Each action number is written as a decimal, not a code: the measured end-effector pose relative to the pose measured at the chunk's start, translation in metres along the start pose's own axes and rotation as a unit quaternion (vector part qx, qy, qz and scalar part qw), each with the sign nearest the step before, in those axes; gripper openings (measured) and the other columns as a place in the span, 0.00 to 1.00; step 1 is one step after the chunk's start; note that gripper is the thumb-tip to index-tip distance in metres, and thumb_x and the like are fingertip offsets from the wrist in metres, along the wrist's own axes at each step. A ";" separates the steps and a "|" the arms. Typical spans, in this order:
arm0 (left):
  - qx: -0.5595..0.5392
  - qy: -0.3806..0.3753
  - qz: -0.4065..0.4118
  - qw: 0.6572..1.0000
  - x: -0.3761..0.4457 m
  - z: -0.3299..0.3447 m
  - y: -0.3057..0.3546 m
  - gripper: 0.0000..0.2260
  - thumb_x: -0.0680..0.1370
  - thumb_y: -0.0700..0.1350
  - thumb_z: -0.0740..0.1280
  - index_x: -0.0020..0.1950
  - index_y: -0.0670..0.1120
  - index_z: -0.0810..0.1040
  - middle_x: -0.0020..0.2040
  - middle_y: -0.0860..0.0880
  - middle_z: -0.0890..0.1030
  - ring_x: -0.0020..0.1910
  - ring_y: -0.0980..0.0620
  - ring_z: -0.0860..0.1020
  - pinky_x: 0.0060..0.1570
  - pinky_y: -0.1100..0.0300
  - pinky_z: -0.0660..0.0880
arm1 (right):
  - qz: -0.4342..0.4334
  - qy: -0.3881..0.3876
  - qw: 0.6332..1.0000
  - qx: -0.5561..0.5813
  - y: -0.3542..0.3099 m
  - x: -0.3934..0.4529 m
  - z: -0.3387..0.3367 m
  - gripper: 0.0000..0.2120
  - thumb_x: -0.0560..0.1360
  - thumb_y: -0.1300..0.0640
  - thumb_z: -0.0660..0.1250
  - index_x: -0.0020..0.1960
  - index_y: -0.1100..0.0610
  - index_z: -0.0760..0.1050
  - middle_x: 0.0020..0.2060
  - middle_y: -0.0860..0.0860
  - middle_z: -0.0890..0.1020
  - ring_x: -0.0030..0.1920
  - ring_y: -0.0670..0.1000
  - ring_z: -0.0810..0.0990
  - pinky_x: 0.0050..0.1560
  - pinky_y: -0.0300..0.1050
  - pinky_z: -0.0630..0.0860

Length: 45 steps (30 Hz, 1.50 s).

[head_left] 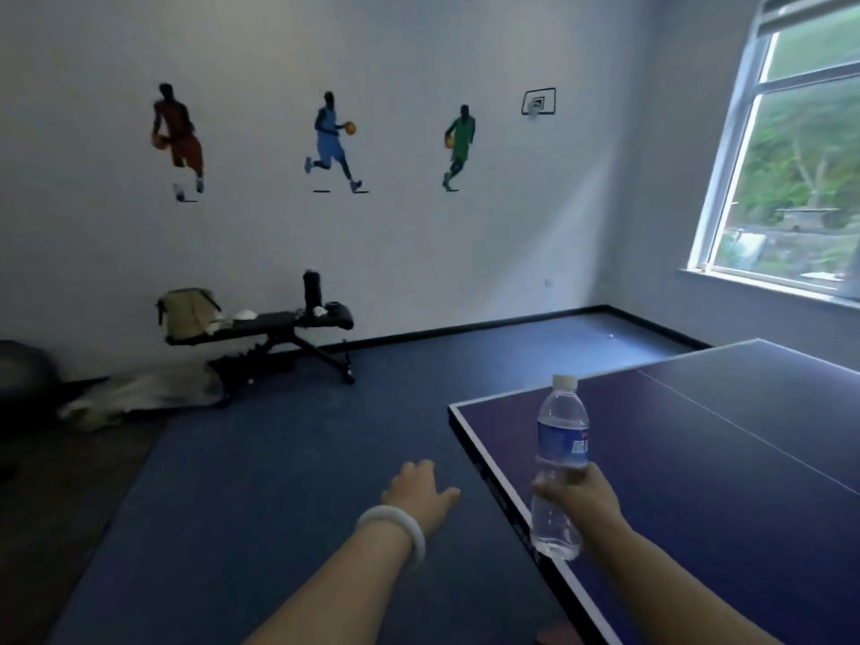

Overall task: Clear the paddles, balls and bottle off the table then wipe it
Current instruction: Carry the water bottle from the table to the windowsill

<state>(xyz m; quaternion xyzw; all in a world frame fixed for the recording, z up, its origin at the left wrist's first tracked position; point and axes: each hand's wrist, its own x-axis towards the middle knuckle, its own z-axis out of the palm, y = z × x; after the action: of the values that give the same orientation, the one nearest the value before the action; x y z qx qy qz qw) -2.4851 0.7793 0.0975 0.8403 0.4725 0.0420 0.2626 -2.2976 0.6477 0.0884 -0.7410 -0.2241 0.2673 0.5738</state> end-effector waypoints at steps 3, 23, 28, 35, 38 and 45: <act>-0.024 0.024 -0.019 0.999 0.029 -0.034 -0.030 0.27 0.80 0.58 0.62 0.75 0.46 0.63 0.72 0.45 0.65 0.69 0.45 0.68 0.67 0.48 0.68 | -0.015 -0.030 0.999 0.010 -0.024 0.028 0.063 0.18 0.68 0.68 0.75 0.56 0.68 0.75 0.45 0.62 0.82 0.40 0.55 0.80 0.35 0.41 0.74; -0.023 0.044 -0.031 0.998 0.430 -0.191 -0.127 0.23 0.81 0.55 0.63 0.72 0.46 0.67 0.68 0.46 0.70 0.63 0.49 0.73 0.58 0.59 0.70 | -0.034 -0.099 0.995 -0.005 -0.142 0.398 0.354 0.23 0.65 0.61 0.79 0.56 0.60 0.74 0.46 0.55 0.82 0.44 0.52 0.82 0.41 0.43 0.76; -0.025 0.011 -0.031 0.999 0.553 -0.211 -0.168 0.22 0.81 0.55 0.62 0.71 0.45 0.67 0.66 0.47 0.72 0.61 0.50 0.74 0.57 0.59 0.72 | -0.003 -0.081 0.996 -0.047 -0.145 0.499 0.410 0.25 0.63 0.62 0.79 0.57 0.59 0.73 0.48 0.54 0.82 0.46 0.53 0.81 0.46 0.47 0.77; 0.009 -0.054 0.029 0.998 0.742 -0.241 -0.185 0.21 0.81 0.54 0.62 0.71 0.45 0.68 0.65 0.47 0.73 0.62 0.49 0.74 0.61 0.57 0.72 | 0.042 -0.006 0.997 -0.067 -0.157 0.639 0.452 0.23 0.63 0.61 0.80 0.55 0.60 0.77 0.47 0.56 0.84 0.47 0.55 0.83 0.48 0.47 0.78; 0.032 -0.085 0.068 0.994 0.817 -0.237 -0.162 0.21 0.82 0.53 0.62 0.71 0.44 0.67 0.66 0.46 0.73 0.62 0.49 0.74 0.62 0.57 0.72 | 0.058 0.044 0.996 -0.047 -0.161 0.690 0.448 0.19 0.63 0.64 0.79 0.52 0.61 0.79 0.46 0.58 0.84 0.47 0.57 0.83 0.53 0.53 0.81; 0.050 -0.140 0.176 0.973 0.963 -0.198 -0.058 0.21 0.82 0.53 0.62 0.71 0.43 0.68 0.66 0.45 0.73 0.63 0.48 0.74 0.62 0.56 0.72 | 0.100 0.142 0.985 -0.014 -0.163 0.811 0.405 0.15 0.64 0.68 0.79 0.39 0.54 0.75 0.38 0.54 0.82 0.35 0.48 0.79 0.39 0.42 0.76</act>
<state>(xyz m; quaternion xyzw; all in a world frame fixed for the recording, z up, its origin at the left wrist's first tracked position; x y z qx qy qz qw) -2.0632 1.6690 0.0686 0.9198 0.2777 -0.0541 0.2720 -1.9531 1.5009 0.0530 -0.7978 -0.0690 0.2124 0.5600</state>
